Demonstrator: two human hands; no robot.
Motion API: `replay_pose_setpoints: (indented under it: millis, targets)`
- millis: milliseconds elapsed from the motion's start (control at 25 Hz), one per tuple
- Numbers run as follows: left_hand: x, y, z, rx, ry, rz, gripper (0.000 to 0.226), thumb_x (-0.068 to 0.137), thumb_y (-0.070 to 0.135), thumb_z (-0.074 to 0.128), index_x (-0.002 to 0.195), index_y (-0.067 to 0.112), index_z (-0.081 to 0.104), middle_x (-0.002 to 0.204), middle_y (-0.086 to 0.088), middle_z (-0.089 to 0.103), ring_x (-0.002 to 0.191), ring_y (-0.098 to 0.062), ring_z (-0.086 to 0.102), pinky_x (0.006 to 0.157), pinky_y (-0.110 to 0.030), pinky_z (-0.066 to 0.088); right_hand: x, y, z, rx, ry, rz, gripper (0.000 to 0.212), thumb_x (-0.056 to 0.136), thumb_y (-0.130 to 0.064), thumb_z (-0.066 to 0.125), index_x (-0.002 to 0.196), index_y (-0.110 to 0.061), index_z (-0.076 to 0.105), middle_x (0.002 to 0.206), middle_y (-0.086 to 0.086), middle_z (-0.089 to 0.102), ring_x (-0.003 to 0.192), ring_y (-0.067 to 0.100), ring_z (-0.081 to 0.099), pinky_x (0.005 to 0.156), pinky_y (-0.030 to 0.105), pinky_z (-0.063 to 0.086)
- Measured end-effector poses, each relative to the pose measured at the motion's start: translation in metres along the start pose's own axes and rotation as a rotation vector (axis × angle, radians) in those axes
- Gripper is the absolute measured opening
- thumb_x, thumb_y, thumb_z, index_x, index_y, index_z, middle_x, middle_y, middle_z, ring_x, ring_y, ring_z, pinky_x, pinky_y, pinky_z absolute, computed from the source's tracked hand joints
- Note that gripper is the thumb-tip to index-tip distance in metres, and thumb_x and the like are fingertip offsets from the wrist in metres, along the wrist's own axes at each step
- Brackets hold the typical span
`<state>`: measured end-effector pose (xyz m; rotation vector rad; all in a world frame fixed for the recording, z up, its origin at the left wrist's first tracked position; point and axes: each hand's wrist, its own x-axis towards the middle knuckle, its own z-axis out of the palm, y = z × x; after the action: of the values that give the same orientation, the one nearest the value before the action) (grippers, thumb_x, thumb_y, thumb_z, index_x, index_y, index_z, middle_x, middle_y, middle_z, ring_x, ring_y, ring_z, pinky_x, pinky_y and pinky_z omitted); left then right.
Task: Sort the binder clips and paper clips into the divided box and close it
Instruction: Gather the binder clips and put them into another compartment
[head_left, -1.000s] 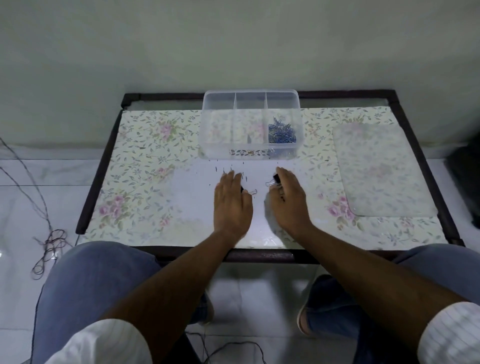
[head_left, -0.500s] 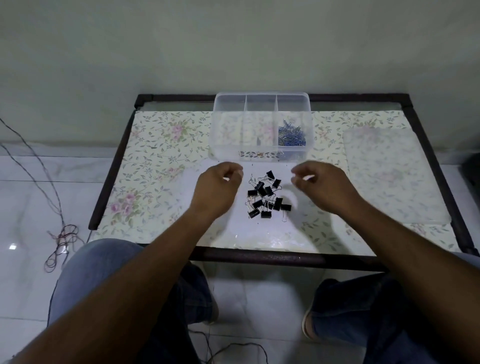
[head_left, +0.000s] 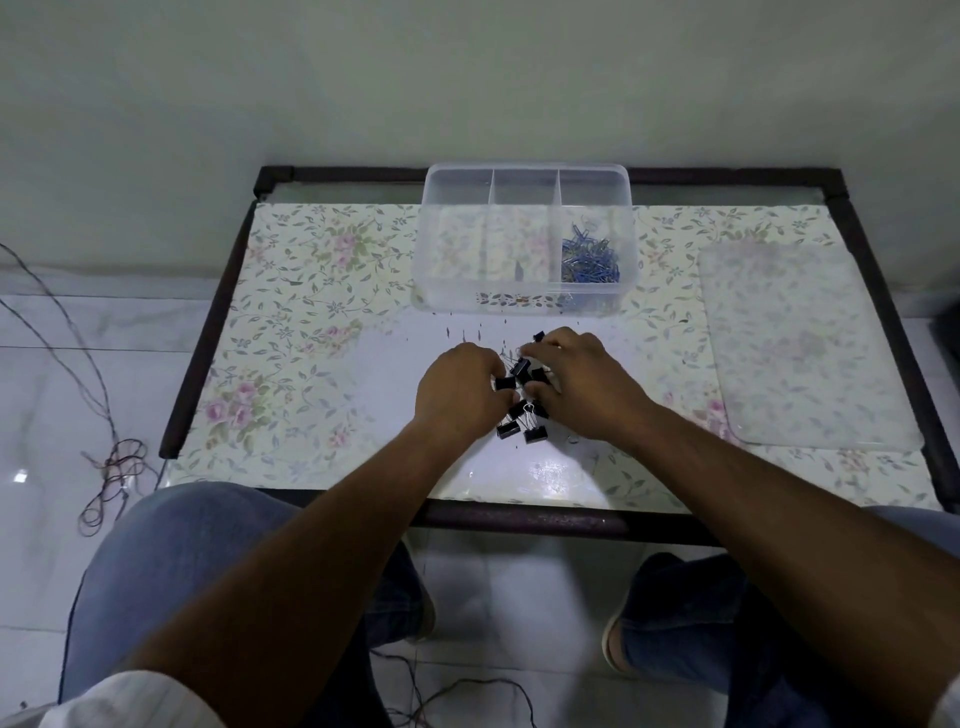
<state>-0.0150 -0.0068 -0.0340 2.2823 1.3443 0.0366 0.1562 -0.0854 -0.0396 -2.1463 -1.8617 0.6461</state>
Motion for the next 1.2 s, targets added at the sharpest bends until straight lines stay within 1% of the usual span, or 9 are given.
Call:
replay_pose_setpoints:
  millis: [160, 360, 560, 720, 800, 880, 960, 1040, 1200]
  targets:
    - [-0.002, 0.003, 0.002, -0.038, -0.014, 0.010, 0.011, 0.083, 0.029, 0.074, 0.088, 0.019, 0.072, 0.085, 0.005, 0.067, 0.084, -0.021, 0.065, 0.066, -0.028, 0.044, 0.007, -0.006, 0.007, -0.006, 0.042, 0.019, 0.038, 0.091, -0.040, 0.075, 0.127, -0.028, 0.068, 0.130, 0.002, 0.058, 0.120, 0.030, 0.050, 0.096, 0.045, 0.048]
    - [-0.002, 0.005, -0.013, -0.227, 0.010, -0.102, 0.006, 0.080, 0.021, 0.073, 0.079, 0.020, 0.067, 0.070, 0.012, 0.064, 0.070, -0.008, 0.061, 0.058, -0.020, 0.040, 0.003, -0.005, -0.009, 0.403, 0.159, 0.097, 0.009, 0.091, -0.030, 0.077, 0.095, -0.025, 0.071, 0.090, -0.008, 0.072, 0.085, 0.011, 0.067, 0.077, 0.029, 0.055]
    - [0.003, 0.007, -0.030, -0.963, -0.060, -0.354, 0.019, 0.096, 0.006, 0.053, 0.108, 0.006, 0.067, 0.076, -0.011, 0.074, 0.061, -0.022, 0.066, 0.055, -0.029, 0.054, 0.008, -0.008, -0.041, 1.325, 0.180, 0.444, 0.021, 0.101, -0.004, 0.052, 0.103, -0.010, 0.072, 0.080, 0.012, 0.063, 0.067, 0.019, 0.061, 0.069, 0.032, 0.059]
    - [0.002, 0.012, -0.035, -1.208, -0.165, -0.421, 0.016, 0.097, 0.008, 0.052, 0.092, 0.006, 0.067, 0.078, -0.011, 0.065, 0.060, -0.022, 0.060, 0.054, -0.028, 0.049, -0.001, 0.002, -0.056, 1.815, -0.015, 0.479, 0.025, 0.095, -0.019, 0.041, 0.087, -0.009, 0.063, 0.077, 0.007, 0.052, 0.064, 0.020, 0.050, 0.059, 0.030, 0.052]
    - [0.004, 0.013, -0.034, -1.266, -0.179, -0.468, 0.020, 0.098, 0.023, 0.059, 0.081, 0.013, 0.061, 0.073, -0.005, 0.058, 0.055, -0.018, 0.053, 0.049, -0.026, 0.040, -0.005, 0.004, -0.059, 1.652, -0.094, 0.473, 0.033, 0.101, -0.033, 0.048, 0.076, -0.013, 0.057, 0.069, 0.002, 0.041, 0.056, 0.017, 0.038, 0.052, 0.025, 0.038]
    - [0.005, 0.011, -0.031, -1.130, -0.145, -0.443, 0.026, 0.102, 0.030, 0.058, 0.084, 0.013, 0.065, 0.069, -0.001, 0.057, 0.054, -0.016, 0.050, 0.046, -0.023, 0.037, -0.007, 0.013, -0.055, 0.971, -0.046, 0.363, 0.042, 0.106, -0.040, 0.053, 0.075, -0.015, 0.064, 0.063, -0.001, 0.046, 0.052, 0.016, 0.040, 0.054, 0.026, 0.035]
    - [0.003, 0.010, -0.027, -0.745, -0.107, -0.289, 0.023, 0.105, 0.021, 0.051, 0.104, 0.013, 0.072, 0.079, -0.001, 0.065, 0.061, -0.017, 0.058, 0.051, -0.021, 0.043, -0.009, 0.021, -0.047, 0.274, 0.000, 0.135, 0.031, 0.107, -0.038, 0.054, 0.096, -0.022, 0.078, 0.081, -0.002, 0.070, 0.068, 0.014, 0.060, 0.067, 0.029, 0.044]
    - [-0.004, 0.009, -0.025, -0.259, -0.113, -0.076, 0.022, 0.104, 0.022, 0.052, 0.113, 0.020, 0.072, 0.098, 0.003, 0.069, 0.084, -0.018, 0.066, 0.069, -0.025, 0.047, -0.014, 0.022, -0.044, 0.075, -0.098, 0.082, 0.022, 0.100, -0.044, 0.066, 0.111, -0.028, 0.077, 0.093, -0.007, 0.073, 0.079, 0.008, 0.061, 0.072, 0.029, 0.043]
    - [-0.021, 0.014, -0.024, 0.229, -0.245, 0.082, 0.048, 0.075, 0.066, 0.080, 0.103, 0.028, 0.066, 0.097, 0.009, 0.066, 0.096, -0.017, 0.061, 0.075, -0.032, 0.044, -0.018, 0.019, -0.040, 0.022, -0.204, 0.154, 0.056, 0.063, -0.067, 0.090, 0.108, -0.040, 0.070, 0.083, -0.022, 0.052, 0.090, 0.012, 0.059, 0.078, 0.033, 0.049]
